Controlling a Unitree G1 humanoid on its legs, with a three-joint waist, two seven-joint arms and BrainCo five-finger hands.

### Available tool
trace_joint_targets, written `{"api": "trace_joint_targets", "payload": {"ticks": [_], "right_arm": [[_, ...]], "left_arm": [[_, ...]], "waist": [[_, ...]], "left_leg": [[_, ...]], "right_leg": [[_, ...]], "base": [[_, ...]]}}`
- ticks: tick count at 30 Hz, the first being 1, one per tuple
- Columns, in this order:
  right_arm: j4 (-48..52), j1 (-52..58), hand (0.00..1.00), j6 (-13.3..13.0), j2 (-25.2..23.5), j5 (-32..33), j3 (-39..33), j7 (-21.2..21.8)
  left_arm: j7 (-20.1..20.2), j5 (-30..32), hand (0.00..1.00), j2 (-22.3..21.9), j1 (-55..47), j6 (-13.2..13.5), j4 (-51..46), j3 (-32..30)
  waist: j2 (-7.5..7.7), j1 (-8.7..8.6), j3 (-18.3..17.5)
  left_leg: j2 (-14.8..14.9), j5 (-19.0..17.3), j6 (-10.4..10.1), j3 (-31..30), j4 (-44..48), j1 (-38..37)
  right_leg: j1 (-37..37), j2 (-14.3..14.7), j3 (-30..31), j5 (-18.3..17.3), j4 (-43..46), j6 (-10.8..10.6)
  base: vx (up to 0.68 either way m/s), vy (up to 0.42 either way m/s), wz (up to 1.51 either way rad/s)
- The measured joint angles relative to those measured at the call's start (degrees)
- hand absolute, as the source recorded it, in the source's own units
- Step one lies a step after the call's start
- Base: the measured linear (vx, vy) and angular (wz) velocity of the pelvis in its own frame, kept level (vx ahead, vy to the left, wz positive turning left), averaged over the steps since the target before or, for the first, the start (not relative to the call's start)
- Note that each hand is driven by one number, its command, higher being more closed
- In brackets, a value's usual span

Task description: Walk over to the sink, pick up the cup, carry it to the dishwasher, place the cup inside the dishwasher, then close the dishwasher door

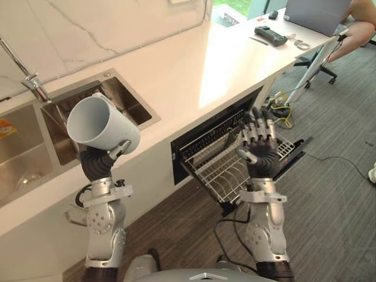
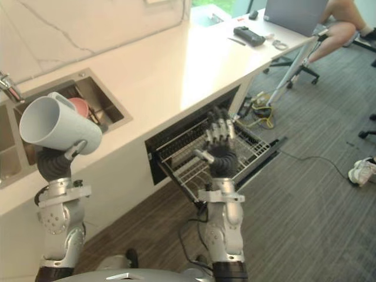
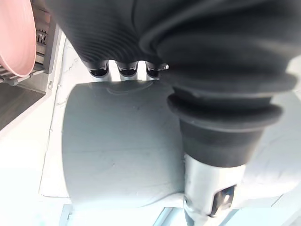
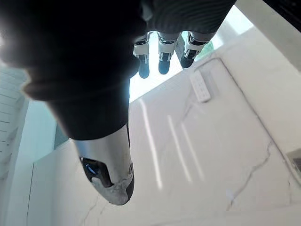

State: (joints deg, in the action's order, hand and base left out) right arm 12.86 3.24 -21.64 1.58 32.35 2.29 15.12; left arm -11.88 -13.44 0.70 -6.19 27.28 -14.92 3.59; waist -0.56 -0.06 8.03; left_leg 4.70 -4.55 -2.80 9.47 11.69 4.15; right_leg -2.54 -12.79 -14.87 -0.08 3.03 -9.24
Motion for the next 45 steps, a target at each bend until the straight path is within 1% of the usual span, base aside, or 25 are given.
{"api": "trace_joint_targets", "payload": {"ticks": [2,4,5,6,7,8,9,10,11,12,13,14,18,21,26,28,29,32,36,38,41,45], "right_arm": [[0.0,-1.0,0.00,1.9,0.1,0.9,1.6,1.2],[0.1,-1.4,0.00,2.9,0.1,1.5,2.1,1.4],[0.1,-1.4,0.00,3.4,0.1,2.0,2.3,1.5],[0.1,-1.8,0.00,4.4,0.2,3.2,3.2,1.4],[0.1,-2.0,0.00,5.0,0.4,3.7,3.7,1.4],[0.2,-2.3,0.00,5.9,1.2,4.0,4.4,1.4],[0.2,-2.9,0.00,6.9,1.3,4.4,5.3,1.2],[0.2,-3.4,0.00,7.4,1.4,4.5,6.1,0.9],[0.2,-4.1,0.00,8.1,1.4,4.5,6.6,0.8],[0.2,-4.4,0.00,8.3,1.4,4.5,6.7,0.7],[0.2,-4.9,0.00,8.6,1.4,4.5,7.4,0.3],[0.2,-5.6,0.00,9.3,1.4,4.5,8.4,-0.8],[-0.1,-6.8,0.00,10.4,1.5,4.2,9.4,-3.3],[-0.3,-8.0,0.00,11.0,1.9,3.8,10.7,-4.4],[-0.6,-10.1,0.00,13.3,3.7,3.8,11.8,-4.5],[-1.8,-10.9,0.00,14.1,3.6,3.6,12.7,-4.5],[-3.0,-10.9,0.00,14.6,3.6,3.4,13.3,-4.6],[-3.7,-11.0,0.00,15.7,3.6,3.2,13.5,-5.5],[-3.8,-11.0,0.00,15.8,3.7,3.1,14.5,-5.9],[-4.2,-11.5,0.00,15.9,3.7,1.9,15.4,-5.9],[-5.0,-12.8,0.00,16.9,3.6,0.9,15.6,-6.5],[-5.0,-13.0,0.00,17.0,3.6,0.7,15.8,-7.8]], "left_arm": [[-1.9,0.3,1.00,-0.3,1.0,0.2,0.0,1.8],[-4.4,1.8,1.00,-0.3,1.8,0.2,0.5,2.4],[-5.7,3.4,1.00,-0.3,2.5,0.1,1.2,3.0],[-8.3,7.3,1.00,-0.2,3.4,-0.3,2.4,3.5],[-9.4,9.1,1.00,-0.2,3.6,-0.7,3.1,3.7],[-10.7,11.4,1.00,-0.2,3.9,-1.3,4.1,4.1],[-12.3,13.8,1.00,-0.2,4.4,-2.4,5.2,4.6],[-13.5,15.4,1.00,-0.1,5.0,-3.0,6.3,5.5],[-14.2,17.1,1.00,-0.1,5.3,-4.0,7.3,6.0],[-14.5,17.8,1.00,-0.1,5.3,-4.5,7.7,6.3],[-15.6,19.7,1.00,-0.1,5.4,-5.3,8.6,6.9],[-16.4,21.2,1.00,-0.1,5.5,-6.3,9.6,7.6],[-18.2,25.1,1.00,0.0,7.0,-8.4,12.7,8.7],[-20.2,26.3,1.00,0.4,8.2,-9.8,13.8,9.1],[-23.1,28.4,1.00,0.3,10.7,-10.0,16.7,10.3],[-24.1,29.1,1.00,0.3,10.8,-10.0,17.1,10.4],[-24.7,30.0,1.00,0.3,11.0,-10.0,17.8,10.5],[-25.5,30.6,1.00,0.3,11.2,-9.9,18.2,10.5],[-26.8,31.6,1.00,0.3,11.2,-9.8,18.3,10.6],[-27.3,32.3,1.00,0.4,11.6,-9.8,18.3,10.7],[-27.6,32.8,1.00,0.4,12.3,-9.7,18.3,11.5],[-27.7,32.8,1.00,0.5,12.3,-9.7,18.2,12.6]], "waist": [[0.38,-0.06,-0.2],[0.67,-0.20,-0.4],[0.93,-0.18,-0.5],[1.21,-0.10,-0.6],[1.35,-0.16,-0.7],[1.49,-0.18,-0.8],[1.65,-0.26,-1.0],[1.72,-0.46,-1.1],[1.73,-0.53,-1.1],[1.75,-0.49,-1.1],[1.73,-0.45,-1.2],[1.77,-0.57,-1.4],[1.86,-0.52,-1.9],[1.91,-0.73,-1.9],[1.87,-0.92,-2.0],[1.87,-1.22,-2.4],[1.83,-1.23,-3.3],[1.75,-1.17,-3.5],[1.74,-1.35,-3.5],[1.71,-1.36,-3.5],[1.61,-1.31,-3.7],[1.25,-1.03,-5.4]], "left_leg": [[-0.1,0.6,-0.1,0.0,-1.1,-0.6],[-0.2,1.2,-0.1,0.0,-2.3,-1.2],[-0.3,1.7,-0.2,-0.1,-3.1,-1.5],[-0.5,2.4,-0.2,-0.2,-4.4,-2.3],[-0.6,2.7,-0.2,-0.2,-5.1,-2.7],[-0.7,3.2,-0.3,-0.2,-6.0,-3.2],[-0.8,4.1,-0.3,-0.3,-7.2,-3.4],[-0.9,4.7,-0.2,-0.6,-8.1,-3.5],[-1.1,5.7,-0.3,-0.9,-9.7,-4.0],[-1.1,6.2,-0.2,-0.8,-10.6,-4.5],[-1.2,7.0,-0.2,-0.8,-12.2,-5.3],[-1.3,7.7,-0.2,-0.8,-13.3,-5.6],[-1.4,9.4,-0.2,-0.6,-16.1,-6.6],[-1.4,9.7,-0.1,-0.1,-16.1,-6.6],[-1.4,10.0,-0.1,-0.1,-16.1,-6.6],[-1.3,10.2,-0.1,-0.2,-16.2,-6.5],[-1.2,10.3,-0.2,-0.2,-16.2,-6.1],[-1.2,10.6,-0.1,-0.2,-16.2,-6.1],[-1.1,11.0,0.0,-0.3,-16.4,-6.1],[-1.1,11.2,0.0,-0.3,-16.5,-6.1],[-1.1,11.2,-0.3,-0.3,-16.5,-6.0],[-1.1,11.4,-0.4,-0.6,-16.5,-5.2]], "right_leg": [[-0.7,0.1,-0.1,0.2,-0.5,0.0],[-0.9,0.1,-0.2,0.3,-0.7,0.0],[-1.0,0.1,-0.3,0.3,-0.8,0.0],[-1.2,0.1,-0.4,0.3,-0.8,0.1],[-1.4,0.1,-0.5,0.3,-0.9,0.1],[-1.5,0.1,-0.6,0.3,-0.9,0.1],[-1.4,0.1,-0.8,0.3,-0.9,0.1],[-1.4,0.1,-1.2,0.3,-0.9,0.2],[-1.4,0.1,-1.6,0.4,-1.0,0.2],[-1.4,0.1,-1.6,0.4,-1.0,0.2],[-1.4,0.1,-1.6,0.4,-1.0,0.2],[-1.3,0.2,-1.7,0.4,-1.0,0.2],[-1.1,0.3,-1.7,0.7,-1.2,0.2],[-1.2,0.3,-1.5,1.5,-2.1,0.2],[-1.2,0.4,-1.5,1.9,-2.5,0.2],[-0.9,0.5,-1.5,2.0,-2.6,0.3],[-0.5,0.6,-1.5,2.1,-2.7,0.3],[-0.6,0.7,-1.5,2.4,-2.8,0.4],[-0.6,0.7,-1.4,2.6,-3.0,0.8],[-0.8,0.8,-1.4,2.9,-3.4,1.1],[-0.8,0.8,-1.5,3.0,-3.6,1.2],[-0.2,0.9,-1.6,3.3,-3.8,1.5]], "base": [[0.00,0.000,0.00],[0.00,0.000,0.00],[-0.01,-0.023,0.06],[-0.01,-0.021,0.06],[-0.02,-0.022,0.04],[-0.03,-0.019,0.05],[-0.03,-0.018,0.11],[-0.06,-0.021,0.17],[-0.04,-0.011,0.14],[-0.04,-0.010,0.06],[-0.04,-0.006,0.02],[-0.04,-0.006,0.02],[-0.02,0.000,0.00],[-0.03,0.008,-0.08],[-0.03,0.000,-0.01],[-0.04,-0.006,-0.02],[-0.04,-0.010,-0.01],[-0.01,-0.002,0.00],[-0.07,-0.001,-0.01],[-0.09,0.000,-0.01],[-0.07,0.005,0.04],[-0.04,0.004,0.03]]}}
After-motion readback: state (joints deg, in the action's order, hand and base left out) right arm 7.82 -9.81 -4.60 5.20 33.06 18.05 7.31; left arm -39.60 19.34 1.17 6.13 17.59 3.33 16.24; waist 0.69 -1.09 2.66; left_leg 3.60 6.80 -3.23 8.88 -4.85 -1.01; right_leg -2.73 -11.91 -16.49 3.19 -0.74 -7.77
